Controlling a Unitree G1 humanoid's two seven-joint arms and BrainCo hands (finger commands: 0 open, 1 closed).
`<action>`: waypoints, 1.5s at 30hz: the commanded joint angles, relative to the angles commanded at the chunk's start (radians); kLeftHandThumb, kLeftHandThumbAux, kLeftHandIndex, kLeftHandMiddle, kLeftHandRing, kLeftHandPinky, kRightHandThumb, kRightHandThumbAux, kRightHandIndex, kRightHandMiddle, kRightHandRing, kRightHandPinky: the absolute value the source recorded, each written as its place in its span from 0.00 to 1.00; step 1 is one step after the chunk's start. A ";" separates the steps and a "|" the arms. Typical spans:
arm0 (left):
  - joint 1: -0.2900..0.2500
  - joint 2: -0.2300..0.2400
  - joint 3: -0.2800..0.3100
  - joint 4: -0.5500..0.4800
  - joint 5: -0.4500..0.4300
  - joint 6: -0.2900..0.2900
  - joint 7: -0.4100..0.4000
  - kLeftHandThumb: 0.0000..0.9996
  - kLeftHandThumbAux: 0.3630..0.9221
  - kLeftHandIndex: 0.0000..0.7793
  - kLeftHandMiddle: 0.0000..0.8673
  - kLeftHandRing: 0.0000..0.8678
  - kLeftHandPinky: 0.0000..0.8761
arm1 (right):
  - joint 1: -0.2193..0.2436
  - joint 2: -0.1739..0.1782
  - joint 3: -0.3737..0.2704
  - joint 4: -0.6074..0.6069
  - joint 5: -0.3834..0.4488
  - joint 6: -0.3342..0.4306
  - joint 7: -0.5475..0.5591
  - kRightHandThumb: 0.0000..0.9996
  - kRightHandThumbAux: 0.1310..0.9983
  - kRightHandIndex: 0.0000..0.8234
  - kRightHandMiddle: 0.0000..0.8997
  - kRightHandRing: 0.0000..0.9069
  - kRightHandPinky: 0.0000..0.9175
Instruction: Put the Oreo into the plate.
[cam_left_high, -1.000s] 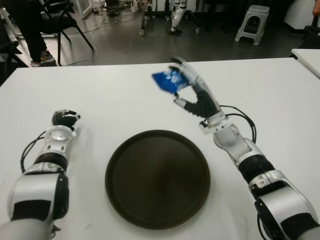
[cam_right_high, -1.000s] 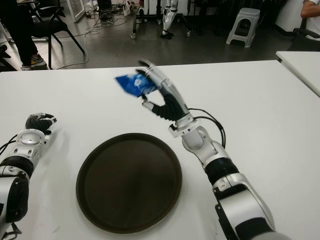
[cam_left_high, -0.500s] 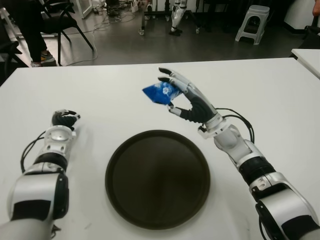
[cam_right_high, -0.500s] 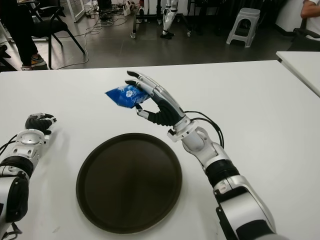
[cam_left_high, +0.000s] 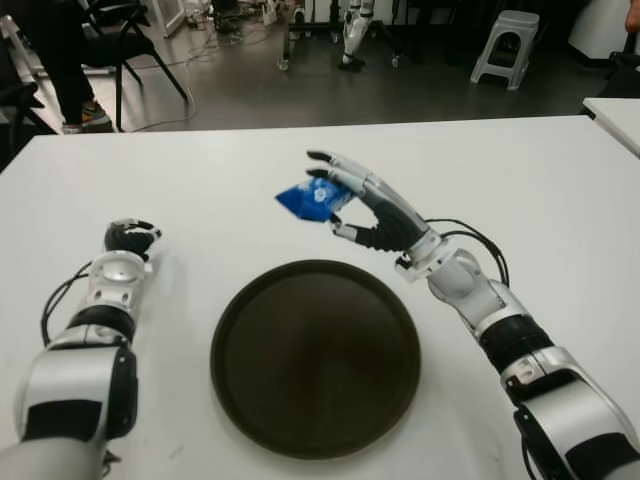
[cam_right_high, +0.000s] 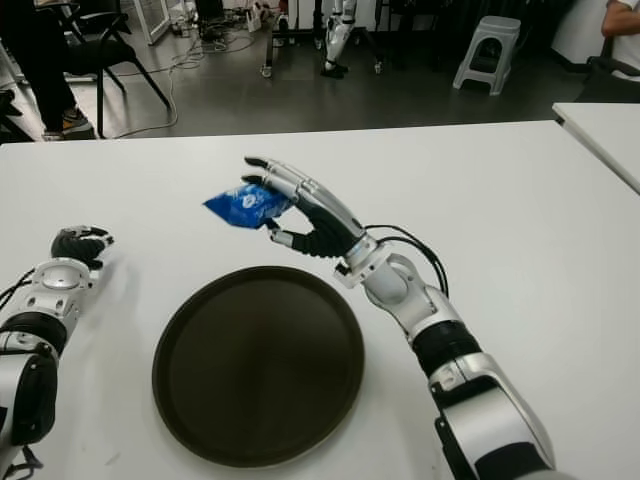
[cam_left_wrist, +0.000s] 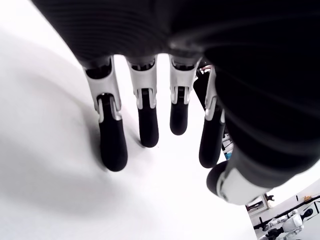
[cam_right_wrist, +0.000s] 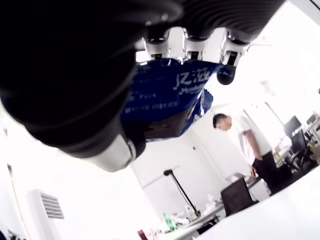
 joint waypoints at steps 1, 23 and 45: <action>0.000 0.000 0.001 0.000 -0.002 0.000 0.000 0.67 0.65 0.51 0.16 0.18 0.16 | 0.001 0.000 0.001 -0.003 -0.001 0.004 0.004 0.70 0.67 0.51 0.09 0.01 0.00; -0.001 -0.002 0.007 -0.001 -0.006 0.000 0.003 0.67 0.65 0.51 0.20 0.21 0.19 | -0.003 -0.042 0.051 -0.038 -0.106 0.073 0.036 0.71 0.67 0.51 0.13 0.03 0.00; -0.002 0.001 -0.004 0.001 0.000 0.007 0.008 0.67 0.65 0.51 0.21 0.22 0.20 | 0.018 -0.078 0.081 -0.134 -0.071 0.187 0.211 0.71 0.67 0.51 0.10 0.02 0.00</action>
